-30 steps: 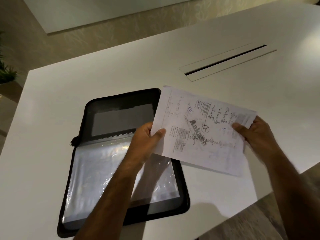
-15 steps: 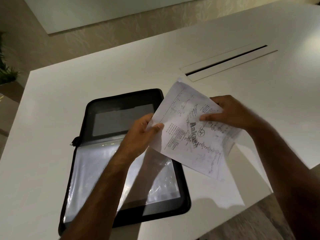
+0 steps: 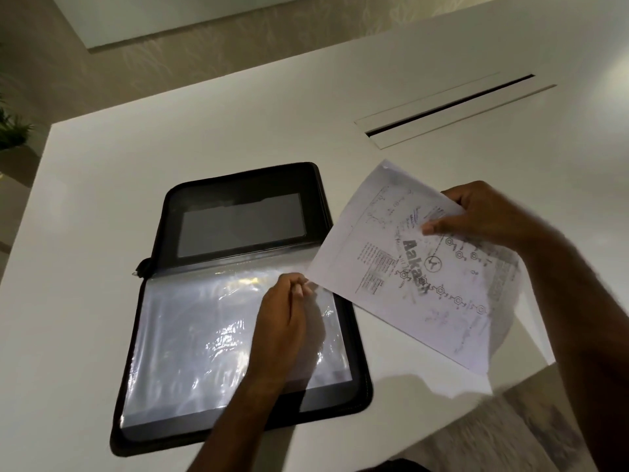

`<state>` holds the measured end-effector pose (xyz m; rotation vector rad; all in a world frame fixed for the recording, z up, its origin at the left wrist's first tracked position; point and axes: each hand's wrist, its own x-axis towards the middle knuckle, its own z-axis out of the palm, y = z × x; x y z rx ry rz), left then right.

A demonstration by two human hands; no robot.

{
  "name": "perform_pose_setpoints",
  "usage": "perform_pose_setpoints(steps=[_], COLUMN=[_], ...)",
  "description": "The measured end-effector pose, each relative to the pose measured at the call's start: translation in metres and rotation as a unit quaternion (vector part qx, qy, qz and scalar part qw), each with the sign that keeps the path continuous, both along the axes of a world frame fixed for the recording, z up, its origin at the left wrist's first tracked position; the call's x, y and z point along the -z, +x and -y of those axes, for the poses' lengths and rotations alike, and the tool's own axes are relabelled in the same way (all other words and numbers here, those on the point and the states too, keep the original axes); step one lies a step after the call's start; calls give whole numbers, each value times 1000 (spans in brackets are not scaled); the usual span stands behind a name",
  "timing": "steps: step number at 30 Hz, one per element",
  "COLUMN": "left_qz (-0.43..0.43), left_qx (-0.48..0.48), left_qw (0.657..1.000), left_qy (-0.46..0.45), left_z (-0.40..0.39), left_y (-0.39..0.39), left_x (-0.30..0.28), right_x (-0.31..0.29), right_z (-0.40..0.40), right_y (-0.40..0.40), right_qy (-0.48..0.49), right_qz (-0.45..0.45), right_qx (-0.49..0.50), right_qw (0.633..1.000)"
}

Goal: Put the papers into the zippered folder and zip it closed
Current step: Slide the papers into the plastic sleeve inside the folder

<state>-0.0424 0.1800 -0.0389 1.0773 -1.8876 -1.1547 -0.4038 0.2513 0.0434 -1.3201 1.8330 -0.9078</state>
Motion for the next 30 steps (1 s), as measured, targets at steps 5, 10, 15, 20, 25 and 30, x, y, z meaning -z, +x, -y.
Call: perform_pose_setpoints(steps=[5, 10, 15, 20, 25, 30], left_qz=[271, 258, 192, 117, 137, 158], left_qx=[-6, -7, -45, -64, -66, -64], left_qw=[955, 954, 974, 990, 985, 981], left_qy=[-118, -153, -112, -49, -78, -88], left_z=[-7, -10, -8, -5, -5, -3], left_y=[2, 2, 0, 3, 3, 3], left_x=[17, 21, 7, -1, -6, -5], right_x=[9, 9, 8, 10, 11, 7], right_z=[-6, -8, -11, -7, 5, 13], right_y=[-7, -11, -18, -21, -22, -30], right_qy=[39, 75, 106, 135, 149, 148], right_qz=[13, 15, 13, 25, 29, 27], right_qx=[-19, -34, -44, -56, -83, -81], right_qw=[999, 996, 993, 989, 985, 985])
